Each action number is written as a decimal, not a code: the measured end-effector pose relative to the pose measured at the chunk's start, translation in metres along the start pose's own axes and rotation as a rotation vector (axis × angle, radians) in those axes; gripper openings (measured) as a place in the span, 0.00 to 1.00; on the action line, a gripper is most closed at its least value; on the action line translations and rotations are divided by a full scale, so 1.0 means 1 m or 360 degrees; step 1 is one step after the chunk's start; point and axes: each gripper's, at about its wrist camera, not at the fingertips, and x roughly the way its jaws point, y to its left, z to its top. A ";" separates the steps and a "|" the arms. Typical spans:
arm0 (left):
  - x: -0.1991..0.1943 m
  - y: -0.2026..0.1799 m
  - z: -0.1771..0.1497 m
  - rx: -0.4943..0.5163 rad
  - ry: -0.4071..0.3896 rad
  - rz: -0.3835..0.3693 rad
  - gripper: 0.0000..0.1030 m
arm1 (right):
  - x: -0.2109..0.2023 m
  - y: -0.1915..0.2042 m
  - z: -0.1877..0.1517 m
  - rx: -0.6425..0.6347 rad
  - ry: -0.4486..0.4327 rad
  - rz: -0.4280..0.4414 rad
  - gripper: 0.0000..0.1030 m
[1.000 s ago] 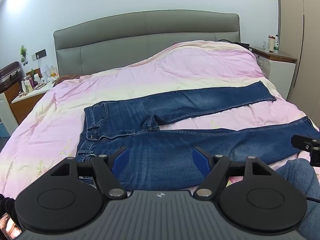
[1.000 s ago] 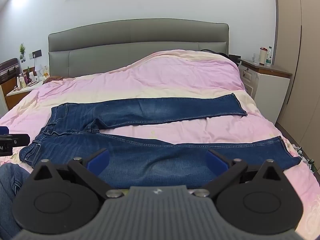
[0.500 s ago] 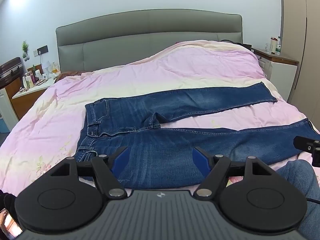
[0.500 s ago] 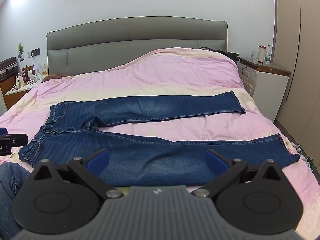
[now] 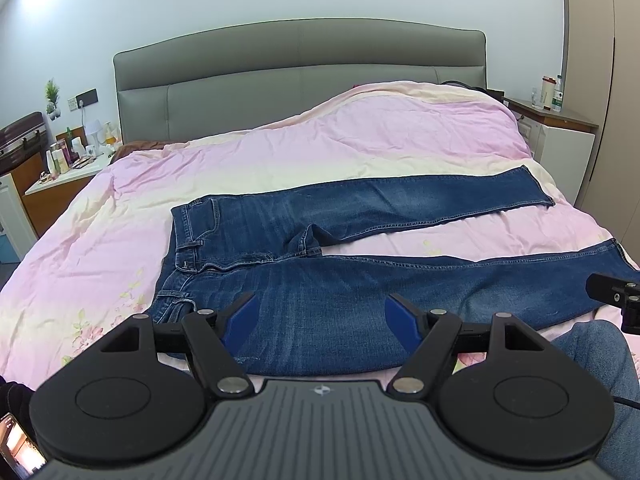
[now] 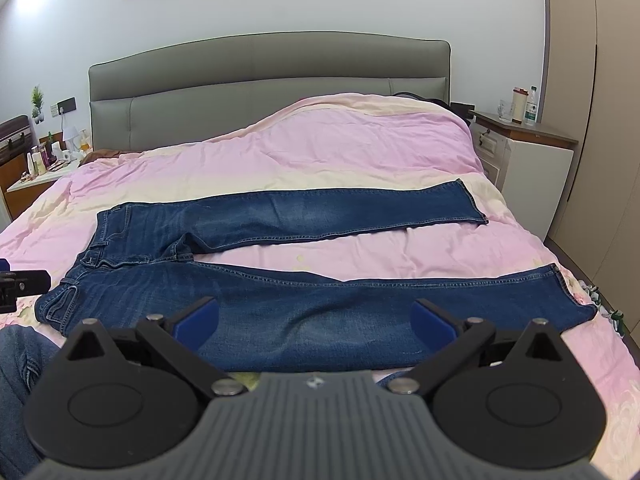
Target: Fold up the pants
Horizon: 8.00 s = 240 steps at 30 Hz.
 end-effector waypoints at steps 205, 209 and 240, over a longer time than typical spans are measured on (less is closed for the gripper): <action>0.294 0.295 -0.010 -0.1248 0.0366 0.0119 0.81 | 0.440 -0.033 0.089 -0.0564 0.0448 -0.0002 0.68; 0.309 0.306 -0.051 -0.1572 0.0286 0.0091 0.81 | 0.437 -0.003 0.072 -0.0525 0.0474 0.0073 0.68; 0.285 0.381 -0.034 -0.1073 0.0243 0.0283 0.52 | 0.441 0.077 0.092 -0.0851 0.0435 0.0150 0.68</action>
